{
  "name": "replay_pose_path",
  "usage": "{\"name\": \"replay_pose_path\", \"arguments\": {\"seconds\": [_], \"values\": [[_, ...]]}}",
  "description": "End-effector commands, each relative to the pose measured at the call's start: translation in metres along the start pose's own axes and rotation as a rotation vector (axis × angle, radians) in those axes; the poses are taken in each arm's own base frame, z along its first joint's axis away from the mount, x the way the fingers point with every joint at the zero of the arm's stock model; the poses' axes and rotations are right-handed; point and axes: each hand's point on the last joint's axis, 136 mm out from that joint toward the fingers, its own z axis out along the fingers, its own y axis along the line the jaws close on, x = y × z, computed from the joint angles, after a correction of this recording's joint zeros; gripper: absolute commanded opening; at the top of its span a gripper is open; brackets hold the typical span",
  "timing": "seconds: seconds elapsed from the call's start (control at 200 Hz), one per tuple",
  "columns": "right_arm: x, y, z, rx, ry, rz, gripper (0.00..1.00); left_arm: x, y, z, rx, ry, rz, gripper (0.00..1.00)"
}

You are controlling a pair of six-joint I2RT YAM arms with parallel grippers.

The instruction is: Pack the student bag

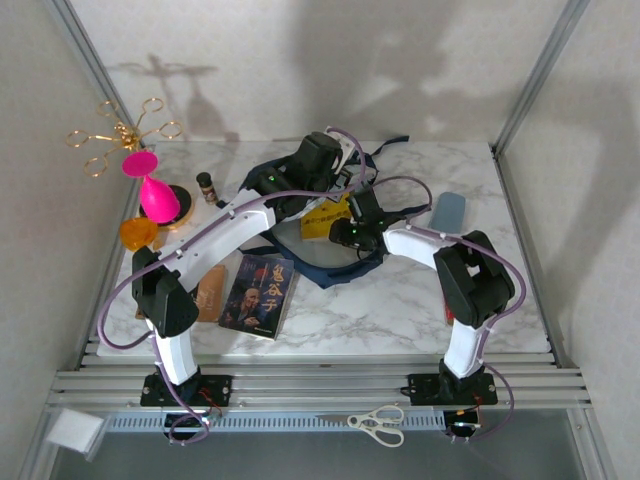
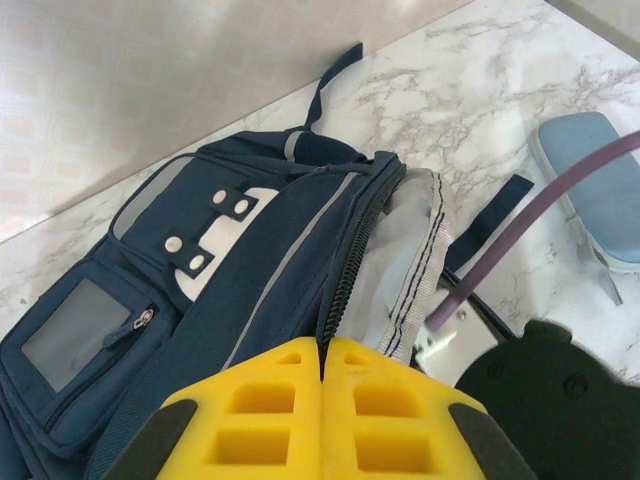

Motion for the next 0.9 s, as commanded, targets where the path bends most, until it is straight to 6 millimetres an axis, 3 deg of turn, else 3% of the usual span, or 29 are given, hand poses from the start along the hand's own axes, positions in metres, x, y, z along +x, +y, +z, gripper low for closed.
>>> {"name": "replay_pose_path", "arguments": {"seconds": [0.0, 0.1, 0.23, 0.37, 0.476, 0.611, 0.781, 0.846, 0.896], "values": [[-0.043, -0.004, 0.011, -0.004, -0.133, 0.0, 0.49, -0.027, -0.002, -0.015, 0.021, -0.092, -0.027, 0.0], [-0.061, 0.007, 0.022, -0.051, -0.192, -0.046, 0.48, -0.032, -0.001, -0.016, 0.017, -0.109, -0.045, 0.0], [-0.075, 0.043, 0.025, -0.223, -0.236, -0.123, 0.47, -0.034, 0.0, -0.014, 0.006, -0.119, -0.053, 0.0], [-0.084, 0.047, 0.015, -0.238, -0.269, -0.109, 0.47, -0.029, 0.007, -0.009, -0.038, -0.119, -0.07, 0.0], [-0.076, 0.042, -0.007, -0.218, -0.266, -0.139, 0.48, -0.021, 0.006, -0.001, -0.03, -0.109, -0.096, 0.0], [-0.047, 0.025, -0.047, -0.197, -0.241, -0.136, 0.51, -0.008, 0.0, 0.011, 0.002, -0.081, -0.127, 0.0], [-0.012, 0.003, -0.098, -0.142, -0.167, -0.062, 0.52, 0.032, -0.015, 0.031, 0.073, 0.012, -0.2, 0.0], [-0.003, 0.0, -0.119, -0.141, -0.153, -0.029, 0.53, 0.048, -0.028, 0.03, 0.17, 0.048, -0.256, 0.06], [0.004, 0.002, -0.134, -0.148, -0.141, -0.017, 0.53, 0.052, -0.036, 0.021, 0.258, 0.061, -0.321, 0.18]]}}
